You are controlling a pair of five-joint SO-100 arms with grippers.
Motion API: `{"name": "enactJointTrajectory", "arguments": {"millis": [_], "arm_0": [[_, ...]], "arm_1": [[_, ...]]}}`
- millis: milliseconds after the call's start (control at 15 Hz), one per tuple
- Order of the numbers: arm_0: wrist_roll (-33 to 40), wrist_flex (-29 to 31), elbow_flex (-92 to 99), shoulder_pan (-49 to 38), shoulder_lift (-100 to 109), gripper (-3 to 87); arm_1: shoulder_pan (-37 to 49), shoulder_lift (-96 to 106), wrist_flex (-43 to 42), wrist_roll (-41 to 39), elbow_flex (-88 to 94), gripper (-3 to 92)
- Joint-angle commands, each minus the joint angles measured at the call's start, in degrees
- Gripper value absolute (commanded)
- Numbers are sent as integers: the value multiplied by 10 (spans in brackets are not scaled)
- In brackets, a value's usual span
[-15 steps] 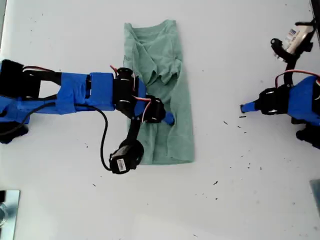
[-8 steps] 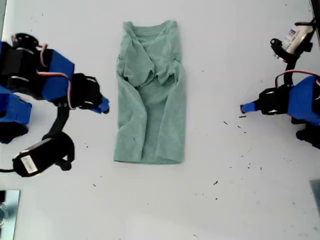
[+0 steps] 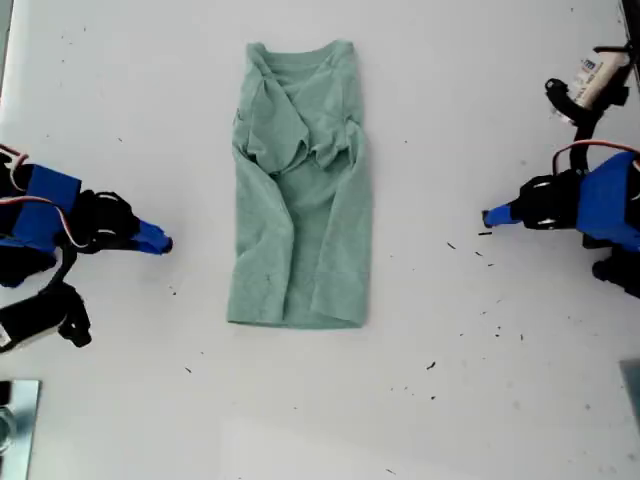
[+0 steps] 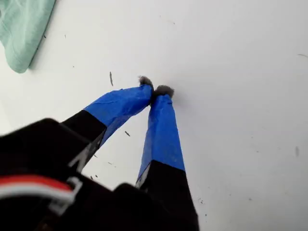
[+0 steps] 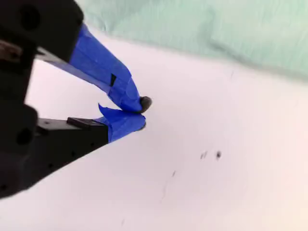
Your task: Fold t shirt
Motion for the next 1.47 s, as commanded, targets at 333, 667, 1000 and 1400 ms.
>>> {"name": "enactJointTrajectory", "arguments": {"millis": [333,667,1000,1400], "arm_0": [[22,77,-513,104,-403,-3],[38,185,-943,229,-790,231],[91,201,-919,168,-853,299],[148,104,-795,79,-1020,267]], "arm_1": [[-93,-724,17,-57,-664,49],[-221,-1140,135,-14,-1169,289],[-226,-1197,119,-16,-1209,296],[-207,-1317,47,-23,-1198,289]]}}
